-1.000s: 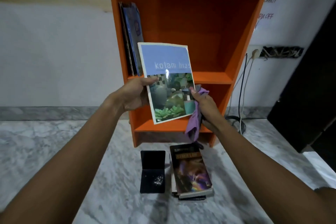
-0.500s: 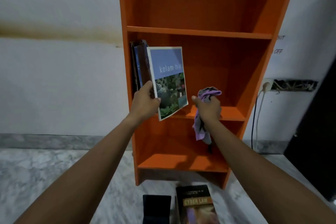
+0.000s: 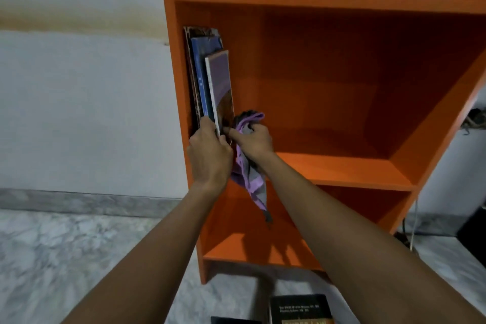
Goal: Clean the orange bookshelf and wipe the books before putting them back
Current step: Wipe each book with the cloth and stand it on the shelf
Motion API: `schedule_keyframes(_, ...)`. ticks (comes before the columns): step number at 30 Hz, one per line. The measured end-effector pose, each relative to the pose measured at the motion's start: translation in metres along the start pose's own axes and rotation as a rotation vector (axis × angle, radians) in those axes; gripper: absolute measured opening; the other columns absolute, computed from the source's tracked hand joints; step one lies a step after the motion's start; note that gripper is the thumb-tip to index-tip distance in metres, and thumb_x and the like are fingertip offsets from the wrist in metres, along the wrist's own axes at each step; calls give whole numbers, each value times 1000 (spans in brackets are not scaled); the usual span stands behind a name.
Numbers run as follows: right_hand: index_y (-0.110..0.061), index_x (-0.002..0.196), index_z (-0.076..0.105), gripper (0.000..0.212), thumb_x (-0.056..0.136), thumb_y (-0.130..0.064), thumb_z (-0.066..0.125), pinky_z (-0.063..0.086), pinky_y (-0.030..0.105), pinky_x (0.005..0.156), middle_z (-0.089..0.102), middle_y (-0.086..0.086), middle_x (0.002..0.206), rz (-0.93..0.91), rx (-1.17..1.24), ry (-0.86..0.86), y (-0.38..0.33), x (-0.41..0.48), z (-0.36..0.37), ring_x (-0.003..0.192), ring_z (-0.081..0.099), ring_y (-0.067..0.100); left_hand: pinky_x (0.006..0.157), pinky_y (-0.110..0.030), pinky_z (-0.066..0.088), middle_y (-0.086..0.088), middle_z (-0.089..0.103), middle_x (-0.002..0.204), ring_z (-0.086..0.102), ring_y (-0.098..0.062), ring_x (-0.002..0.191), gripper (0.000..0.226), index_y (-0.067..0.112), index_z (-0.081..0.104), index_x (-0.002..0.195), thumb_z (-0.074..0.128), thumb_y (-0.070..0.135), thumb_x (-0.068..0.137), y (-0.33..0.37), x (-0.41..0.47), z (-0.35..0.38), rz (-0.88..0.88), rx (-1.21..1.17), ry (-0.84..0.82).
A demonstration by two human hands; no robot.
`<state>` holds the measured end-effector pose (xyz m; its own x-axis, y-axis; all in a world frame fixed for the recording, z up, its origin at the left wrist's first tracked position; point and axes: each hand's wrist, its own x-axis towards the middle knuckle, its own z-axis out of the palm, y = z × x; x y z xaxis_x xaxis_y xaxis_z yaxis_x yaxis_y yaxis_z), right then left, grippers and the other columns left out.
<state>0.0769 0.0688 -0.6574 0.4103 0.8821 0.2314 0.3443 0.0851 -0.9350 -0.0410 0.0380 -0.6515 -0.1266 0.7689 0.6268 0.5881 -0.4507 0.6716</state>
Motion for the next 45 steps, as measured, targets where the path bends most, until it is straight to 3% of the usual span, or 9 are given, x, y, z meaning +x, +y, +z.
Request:
schedule_keyframes(7,-13,74,52,44,86,-45,79,36,40,60,53,8,71,-4,-46,29,9,-6,7,64,46,22,68,-37,45,-6,62,82,61,-29,74,27,14,49,99,73,22,89,-11,-2,-10,-22,79,19)
schedule_keyframes(13,-10,118,62,41,101,-47,56,38,32,81,48,13,117,-12,-209,53,-3,-48,-20,97,53,28,69,-38,53,-1,66,84,64,-24,75,28,21,49,101,72,25,86,-5,-30,-29,-64,47,-19)
schedule_keyframes(17,-15,119,56,27,102,-36,58,38,27,81,59,-4,108,-112,-36,239,10,-129,-61,99,58,17,71,-34,41,2,68,92,62,-27,87,22,22,52,101,63,24,82,3,-100,-39,-155,-5,-59)
schedule_keyframes(20,-10,112,47,30,99,-32,63,39,30,68,52,-13,89,-51,-15,334,54,-191,-90,75,52,2,73,-35,42,0,64,100,60,-27,95,23,20,53,99,62,23,78,-3,-171,-30,-207,-68,-114)
schedule_keyframes(24,-11,129,37,31,107,-26,52,29,32,60,43,-6,91,189,-108,343,129,-259,-121,65,45,6,72,-40,40,-12,56,115,53,-36,106,27,15,55,109,64,20,84,-26,-280,-6,-289,41,-495)
schedule_keyframes(30,-18,142,43,39,104,-26,48,45,39,88,44,16,134,602,-197,251,233,-324,-145,114,53,38,76,-32,46,-14,68,115,65,-35,107,36,5,65,112,65,34,92,-71,-395,15,-620,86,-1182)
schedule_keyframes(36,-17,135,50,74,67,-41,64,53,42,89,51,20,125,627,-578,-103,314,-373,-146,111,58,40,81,-36,52,-18,70,112,66,-35,103,37,2,68,114,66,30,90,-83,-440,29,-898,31,-1145)
schedule_keyframes(41,-9,147,47,71,83,-34,66,55,55,93,46,32,142,278,-853,-177,338,-399,-132,122,52,50,79,-36,58,-14,74,100,70,-30,93,33,4,71,99,68,34,88,-91,-431,43,-900,78,-1038)
schedule_keyframes(45,-14,142,52,53,93,-34,49,57,52,90,45,20,147,217,-685,-172,332,-404,-132,126,53,40,77,-43,57,-22,66,104,69,-32,83,14,9,49,97,61,1,95,-93,-418,48,-1131,-348,-1032)
